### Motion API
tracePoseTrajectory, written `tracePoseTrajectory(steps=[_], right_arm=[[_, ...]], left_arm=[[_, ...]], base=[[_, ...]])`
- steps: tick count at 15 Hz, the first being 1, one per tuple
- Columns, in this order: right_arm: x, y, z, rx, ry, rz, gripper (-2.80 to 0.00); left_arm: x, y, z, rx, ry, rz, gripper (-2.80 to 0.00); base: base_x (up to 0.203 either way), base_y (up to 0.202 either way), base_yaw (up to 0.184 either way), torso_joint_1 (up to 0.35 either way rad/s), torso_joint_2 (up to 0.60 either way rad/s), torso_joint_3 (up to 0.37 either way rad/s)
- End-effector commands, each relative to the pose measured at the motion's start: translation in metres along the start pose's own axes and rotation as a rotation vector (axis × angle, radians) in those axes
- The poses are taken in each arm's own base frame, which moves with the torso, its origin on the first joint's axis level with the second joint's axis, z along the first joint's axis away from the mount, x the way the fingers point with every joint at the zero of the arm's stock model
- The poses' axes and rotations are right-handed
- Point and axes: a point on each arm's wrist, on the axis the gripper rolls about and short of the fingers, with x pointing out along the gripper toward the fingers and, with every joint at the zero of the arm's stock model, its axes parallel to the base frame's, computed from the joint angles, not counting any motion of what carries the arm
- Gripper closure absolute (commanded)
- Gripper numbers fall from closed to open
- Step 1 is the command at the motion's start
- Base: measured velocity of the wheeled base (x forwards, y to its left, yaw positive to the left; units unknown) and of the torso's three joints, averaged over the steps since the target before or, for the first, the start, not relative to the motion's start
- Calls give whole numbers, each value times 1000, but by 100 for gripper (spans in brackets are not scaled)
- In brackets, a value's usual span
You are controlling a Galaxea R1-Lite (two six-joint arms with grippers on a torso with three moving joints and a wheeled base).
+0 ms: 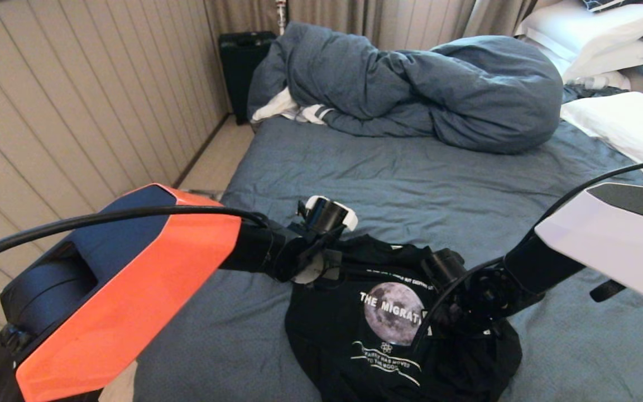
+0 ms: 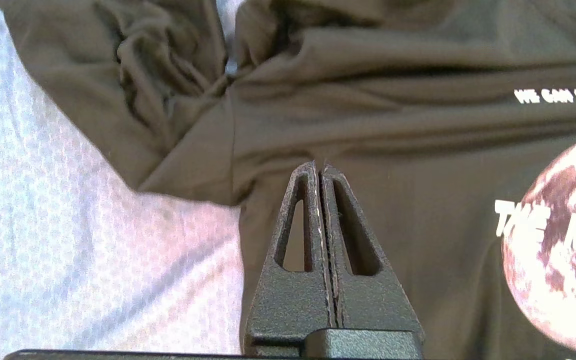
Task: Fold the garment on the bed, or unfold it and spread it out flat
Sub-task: Unford the black T-shirt
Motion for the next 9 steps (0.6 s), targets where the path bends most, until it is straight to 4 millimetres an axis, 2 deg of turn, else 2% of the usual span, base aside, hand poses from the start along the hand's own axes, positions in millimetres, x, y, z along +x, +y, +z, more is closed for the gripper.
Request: tracePoseTrajectory(steps=[1, 5, 9], right_arm=[[-4, -5, -13, -9, 21, -34, 0], [-19, -22, -48, -12, 13, -51, 0], [-21, -36, -80, -15, 16, -58, 0]], left_arm=[[-9, -2, -1, 4, -2, -7, 0], [-18, -3, 0, 7, -7, -17, 0], [-19, -3, -1, 9, -5, -16, 0]], base=[[0, 0, 0, 0, 0, 0], [0, 0, 0, 0, 0, 0], [0, 0, 0, 0, 0, 0]])
